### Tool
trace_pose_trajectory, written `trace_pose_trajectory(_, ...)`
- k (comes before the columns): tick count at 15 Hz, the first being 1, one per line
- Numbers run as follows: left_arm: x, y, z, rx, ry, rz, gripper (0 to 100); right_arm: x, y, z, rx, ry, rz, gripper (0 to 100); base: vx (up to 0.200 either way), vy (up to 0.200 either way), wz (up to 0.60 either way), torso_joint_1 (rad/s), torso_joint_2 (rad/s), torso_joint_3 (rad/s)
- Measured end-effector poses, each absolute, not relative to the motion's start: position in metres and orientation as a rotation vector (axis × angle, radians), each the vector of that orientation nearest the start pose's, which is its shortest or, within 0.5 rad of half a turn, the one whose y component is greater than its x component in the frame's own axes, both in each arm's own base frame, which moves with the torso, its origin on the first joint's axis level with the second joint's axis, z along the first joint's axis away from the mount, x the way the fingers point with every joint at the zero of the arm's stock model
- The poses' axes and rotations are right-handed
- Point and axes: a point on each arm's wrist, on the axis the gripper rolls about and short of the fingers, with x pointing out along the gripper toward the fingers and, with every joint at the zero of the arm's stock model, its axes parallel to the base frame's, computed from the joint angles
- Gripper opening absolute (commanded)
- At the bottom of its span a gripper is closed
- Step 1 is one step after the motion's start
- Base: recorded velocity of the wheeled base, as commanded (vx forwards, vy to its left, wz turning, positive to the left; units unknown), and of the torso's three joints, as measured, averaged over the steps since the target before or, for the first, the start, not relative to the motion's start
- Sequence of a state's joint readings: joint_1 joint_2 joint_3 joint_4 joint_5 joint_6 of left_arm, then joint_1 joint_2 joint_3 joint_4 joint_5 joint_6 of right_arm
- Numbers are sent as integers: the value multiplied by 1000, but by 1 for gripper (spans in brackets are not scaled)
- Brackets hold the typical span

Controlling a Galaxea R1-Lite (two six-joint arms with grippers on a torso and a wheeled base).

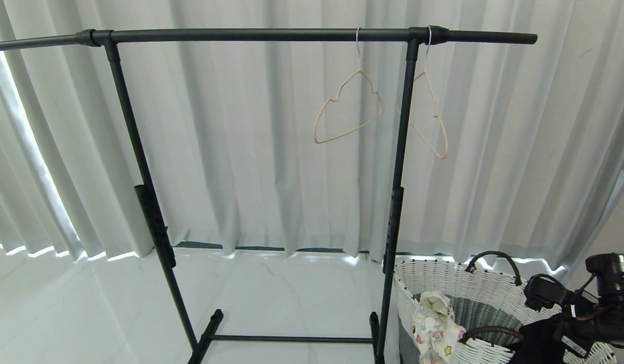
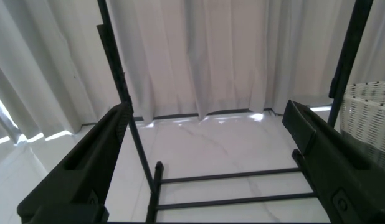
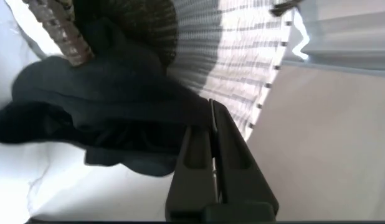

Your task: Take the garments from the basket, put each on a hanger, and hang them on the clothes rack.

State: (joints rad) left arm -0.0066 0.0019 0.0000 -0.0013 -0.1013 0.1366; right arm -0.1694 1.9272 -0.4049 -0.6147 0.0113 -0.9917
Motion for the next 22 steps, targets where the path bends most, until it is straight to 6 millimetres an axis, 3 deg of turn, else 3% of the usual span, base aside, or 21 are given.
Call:
trace_pose_trajectory(6, -23, -2, 76, 131, -6, -108, 100, 216, -34, 82, -809, 910, 321, 0, 0, 0, 0, 0, 0, 0)
trace_pose_trajectory(9, -23, -2, 76, 131, -6, -109, 100, 193, -26, 153, -735, 972, 341, 0, 0, 0, 0, 0, 0, 0)
trace_pose_trajectory(12, -23, -2, 76, 136, -7, -108, 100, 154, -17, 230, -700, 913, 301, 0, 0, 0, 0, 0, 0, 0)
trace_pose_trajectory(14, -23, -2, 76, 138, -7, -107, 100, 125, -12, 264, -706, 837, 273, 0, -200, 0, 0, 2, 2, 2)
trace_pose_trajectory(17, -23, -2, 76, 138, -6, -107, 100, 105, -6, 282, -736, 737, 273, 0, -200, 0, 0, 5, 4, 2)
trace_pose_trajectory(22, -23, -2, 76, 138, -7, -108, 100, 95, 4, 287, -773, 668, 342, 0, -200, 0, 0, 1, 1, 2)
